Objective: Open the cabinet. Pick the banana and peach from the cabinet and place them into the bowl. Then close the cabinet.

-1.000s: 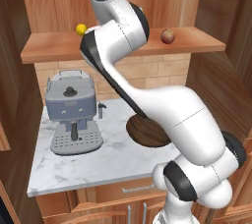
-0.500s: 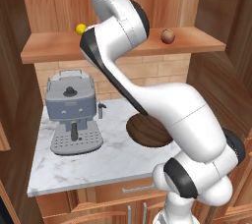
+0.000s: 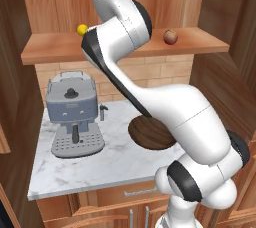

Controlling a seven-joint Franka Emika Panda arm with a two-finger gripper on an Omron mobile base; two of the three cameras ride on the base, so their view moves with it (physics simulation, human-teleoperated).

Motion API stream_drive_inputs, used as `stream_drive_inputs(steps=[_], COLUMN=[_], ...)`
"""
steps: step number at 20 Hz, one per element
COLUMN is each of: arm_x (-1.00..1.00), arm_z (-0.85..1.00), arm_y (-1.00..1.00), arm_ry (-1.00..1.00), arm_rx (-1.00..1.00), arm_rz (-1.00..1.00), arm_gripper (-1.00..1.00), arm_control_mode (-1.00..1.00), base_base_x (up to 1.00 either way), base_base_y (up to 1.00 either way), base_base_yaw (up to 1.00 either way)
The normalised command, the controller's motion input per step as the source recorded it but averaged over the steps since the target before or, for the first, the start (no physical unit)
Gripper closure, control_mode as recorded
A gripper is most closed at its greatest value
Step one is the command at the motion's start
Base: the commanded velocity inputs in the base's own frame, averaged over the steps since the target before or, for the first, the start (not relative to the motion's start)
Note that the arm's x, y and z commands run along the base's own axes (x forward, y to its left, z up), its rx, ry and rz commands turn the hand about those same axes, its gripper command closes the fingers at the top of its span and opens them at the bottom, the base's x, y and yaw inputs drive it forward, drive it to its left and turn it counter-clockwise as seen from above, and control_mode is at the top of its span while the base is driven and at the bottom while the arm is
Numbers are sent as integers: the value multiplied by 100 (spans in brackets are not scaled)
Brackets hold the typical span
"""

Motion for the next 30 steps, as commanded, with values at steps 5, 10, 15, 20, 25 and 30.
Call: stream_drive_inputs(steps=[5,10,15,20,25,30], arm_x=[0,0,0,0,0,0], arm_z=[0,0,-5,-13,-5,0], arm_y=[0,0,0,0,0,0], arm_ry=[0,0,0,0,0,0], arm_rx=[0,0,0,0,0,0], arm_rz=[1,1,0,0,0,0], arm_gripper=[-100,-100,-100,-100,-100,-100], arm_control_mode=[-100,-100,-100,-100,-100,-100], base_base_x=[0,0,0,0,0,0], base_base_y=[0,0,0,0,0,0], base_base_yaw=[0,0,0,0,0,0])
